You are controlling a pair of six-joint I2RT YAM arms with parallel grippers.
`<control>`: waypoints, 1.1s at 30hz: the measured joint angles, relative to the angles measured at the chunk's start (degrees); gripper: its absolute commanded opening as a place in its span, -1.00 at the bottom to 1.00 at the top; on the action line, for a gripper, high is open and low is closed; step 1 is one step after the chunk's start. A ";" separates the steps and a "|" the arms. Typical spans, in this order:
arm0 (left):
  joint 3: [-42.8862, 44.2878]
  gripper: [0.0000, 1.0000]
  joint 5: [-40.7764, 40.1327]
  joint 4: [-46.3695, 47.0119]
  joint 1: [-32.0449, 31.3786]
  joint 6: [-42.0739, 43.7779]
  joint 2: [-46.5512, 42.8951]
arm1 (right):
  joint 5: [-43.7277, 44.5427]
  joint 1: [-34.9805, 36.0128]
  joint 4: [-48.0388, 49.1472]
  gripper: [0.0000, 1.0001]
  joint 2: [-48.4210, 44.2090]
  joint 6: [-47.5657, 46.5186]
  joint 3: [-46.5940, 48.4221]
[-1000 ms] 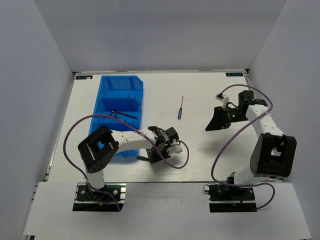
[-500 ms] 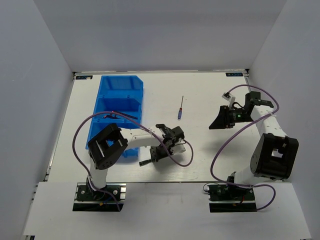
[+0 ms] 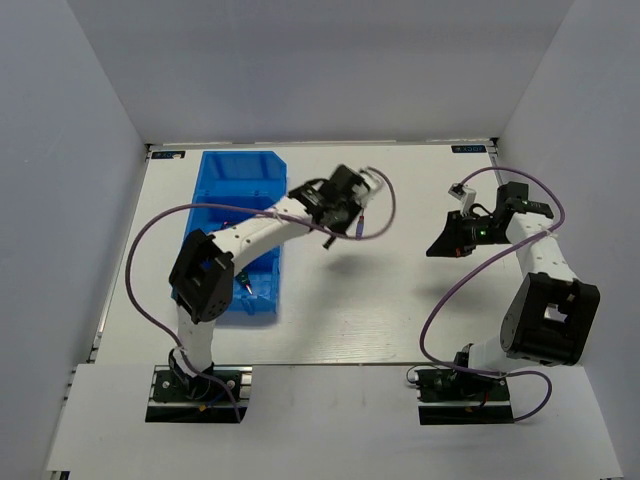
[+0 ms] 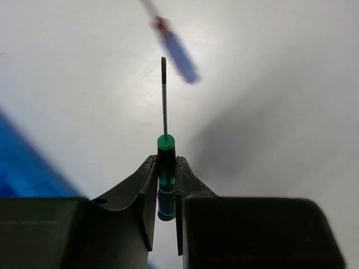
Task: Sort the tools into containers
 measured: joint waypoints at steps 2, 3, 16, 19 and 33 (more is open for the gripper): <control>1.27 -1.00 -1.79 1.42 4.72 -1.75 0.07 | -0.35 0.02 -0.33 -1.00 0.13 -1.18 0.00; 1.84 -1.00 -2.80 2.49 7.45 -2.67 0.17 | -0.50 0.02 -0.48 -1.00 0.28 -1.62 0.00; 28.06 -1.00 -6.95 10.91 24.90 -11.39 14.34 | -0.26 3.19 -0.90 -0.53 3.04 -5.62 0.04; 28.61 -1.00 -9.70 10.82 25.86 -11.89 15.96 | 2.01 5.42 -1.11 -0.36 5.03 -5.81 1.20; 14.78 0.07 -15.04 12.39 32.26 -13.53 15.28 | 15.15 18.05 -1.36 -0.12 29.90 0.72 31.01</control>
